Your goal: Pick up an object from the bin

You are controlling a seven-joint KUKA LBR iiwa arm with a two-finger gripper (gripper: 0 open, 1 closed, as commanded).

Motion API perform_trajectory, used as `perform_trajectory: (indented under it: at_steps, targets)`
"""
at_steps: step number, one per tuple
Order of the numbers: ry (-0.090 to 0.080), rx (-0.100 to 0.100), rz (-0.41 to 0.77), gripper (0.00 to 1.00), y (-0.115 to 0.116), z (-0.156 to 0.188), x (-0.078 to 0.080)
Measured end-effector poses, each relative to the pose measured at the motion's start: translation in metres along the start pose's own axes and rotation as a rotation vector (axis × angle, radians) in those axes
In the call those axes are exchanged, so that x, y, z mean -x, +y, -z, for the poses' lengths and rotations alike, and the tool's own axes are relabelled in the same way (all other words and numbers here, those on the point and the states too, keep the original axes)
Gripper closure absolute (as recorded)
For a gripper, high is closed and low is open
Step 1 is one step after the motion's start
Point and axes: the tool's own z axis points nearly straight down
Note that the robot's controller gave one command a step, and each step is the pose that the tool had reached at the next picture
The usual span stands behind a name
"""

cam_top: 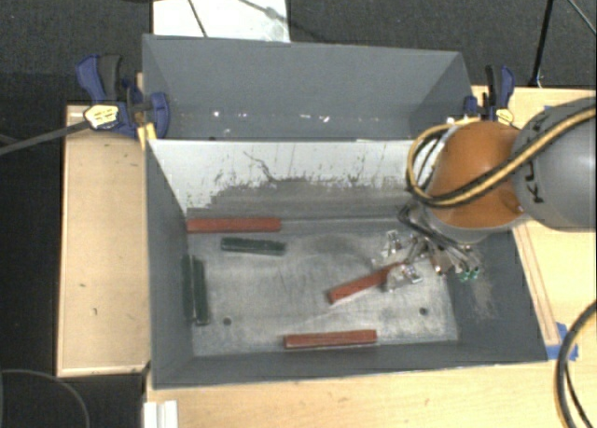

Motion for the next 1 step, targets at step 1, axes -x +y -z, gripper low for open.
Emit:
perform_trajectory:
  at_steps: [1]
  targets:
    - [0.000, 0.001, 0.069, 1.00, 0.0093, 0.1502, 0.0015]
